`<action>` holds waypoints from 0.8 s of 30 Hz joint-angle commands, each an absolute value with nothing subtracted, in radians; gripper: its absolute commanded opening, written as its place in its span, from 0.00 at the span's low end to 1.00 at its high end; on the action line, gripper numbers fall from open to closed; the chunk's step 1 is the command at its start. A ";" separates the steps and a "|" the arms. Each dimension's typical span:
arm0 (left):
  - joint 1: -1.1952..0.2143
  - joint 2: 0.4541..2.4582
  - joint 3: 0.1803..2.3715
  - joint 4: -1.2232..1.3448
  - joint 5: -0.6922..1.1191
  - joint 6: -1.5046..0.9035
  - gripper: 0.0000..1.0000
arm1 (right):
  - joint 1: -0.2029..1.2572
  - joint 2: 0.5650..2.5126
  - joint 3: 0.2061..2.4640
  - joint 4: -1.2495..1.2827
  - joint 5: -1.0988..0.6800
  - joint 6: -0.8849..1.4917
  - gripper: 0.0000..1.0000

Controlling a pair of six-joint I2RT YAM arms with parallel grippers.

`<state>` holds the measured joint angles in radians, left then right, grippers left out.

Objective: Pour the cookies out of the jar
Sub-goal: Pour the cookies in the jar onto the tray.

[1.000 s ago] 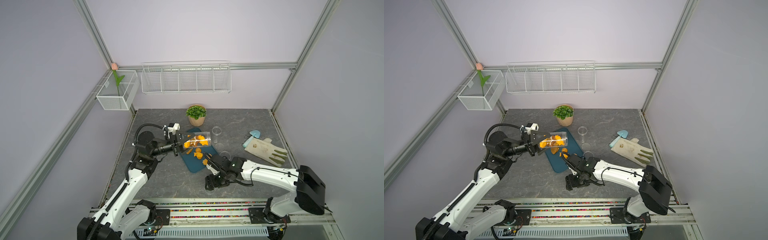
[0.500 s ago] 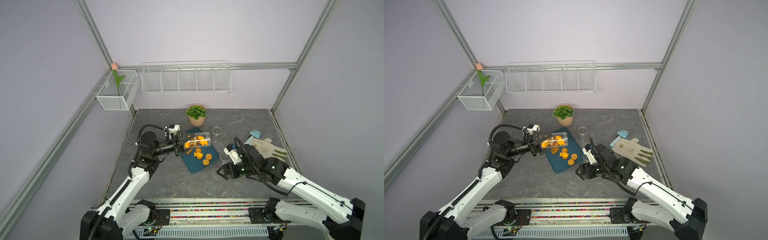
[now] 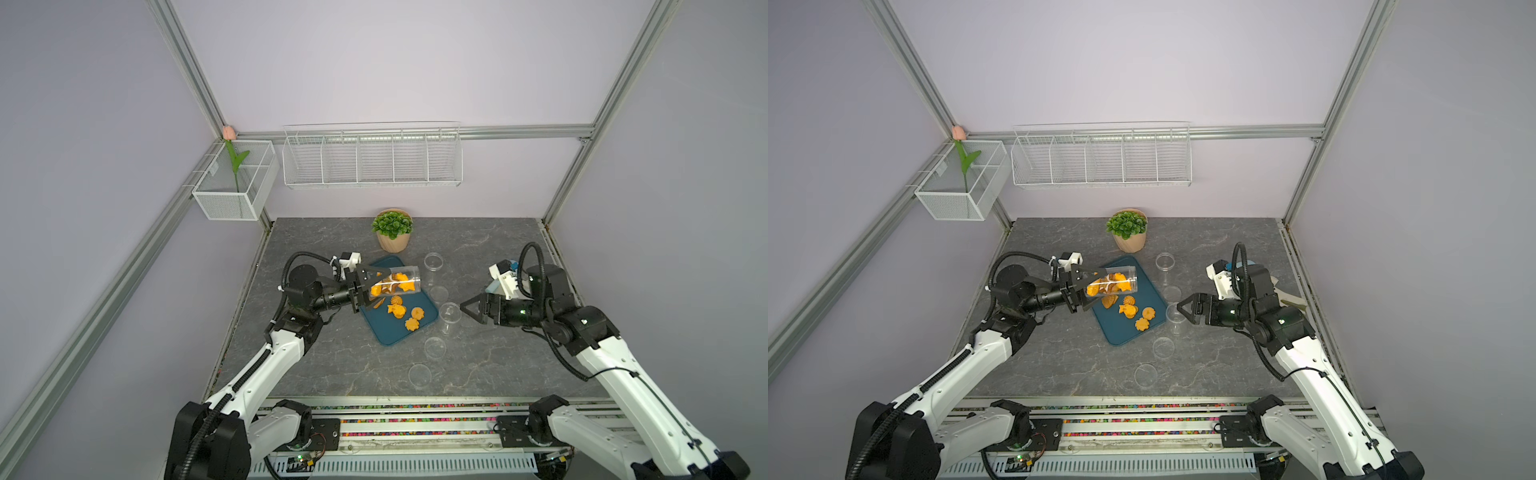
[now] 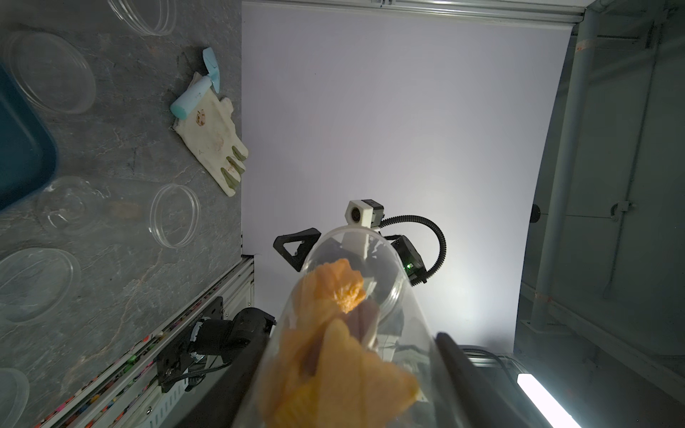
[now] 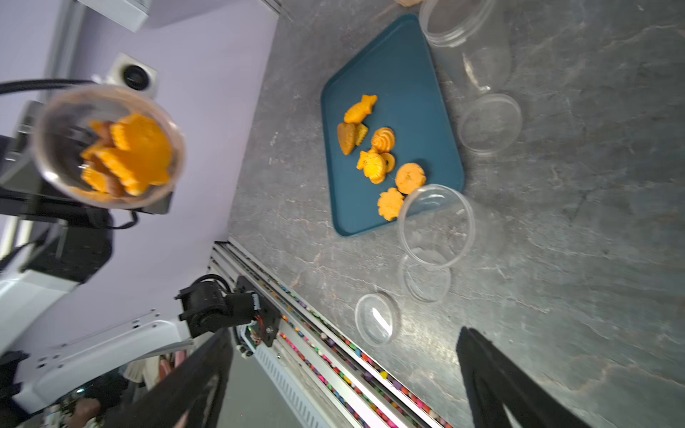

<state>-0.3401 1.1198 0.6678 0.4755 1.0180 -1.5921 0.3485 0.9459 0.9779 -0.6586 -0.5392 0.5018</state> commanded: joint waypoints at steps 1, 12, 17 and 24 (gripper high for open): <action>-0.329 1.129 0.654 0.551 1.028 -1.594 0.65 | 0.311 0.972 0.996 -0.536 -0.744 0.552 0.97; -0.310 1.132 0.652 0.568 1.029 -1.595 0.65 | 0.300 1.012 1.076 -0.348 -0.849 0.707 0.89; -0.301 1.115 0.629 0.574 1.003 -1.594 0.65 | 0.309 1.032 1.113 -0.372 -0.855 0.698 0.89; -0.288 1.103 0.596 0.605 0.970 -1.590 0.65 | 0.335 1.052 1.117 -0.429 -0.842 0.647 0.89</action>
<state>-0.2970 1.1240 0.6014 0.5335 0.9852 -1.5917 0.3241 1.0428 1.1069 -0.4004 -0.8284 0.6701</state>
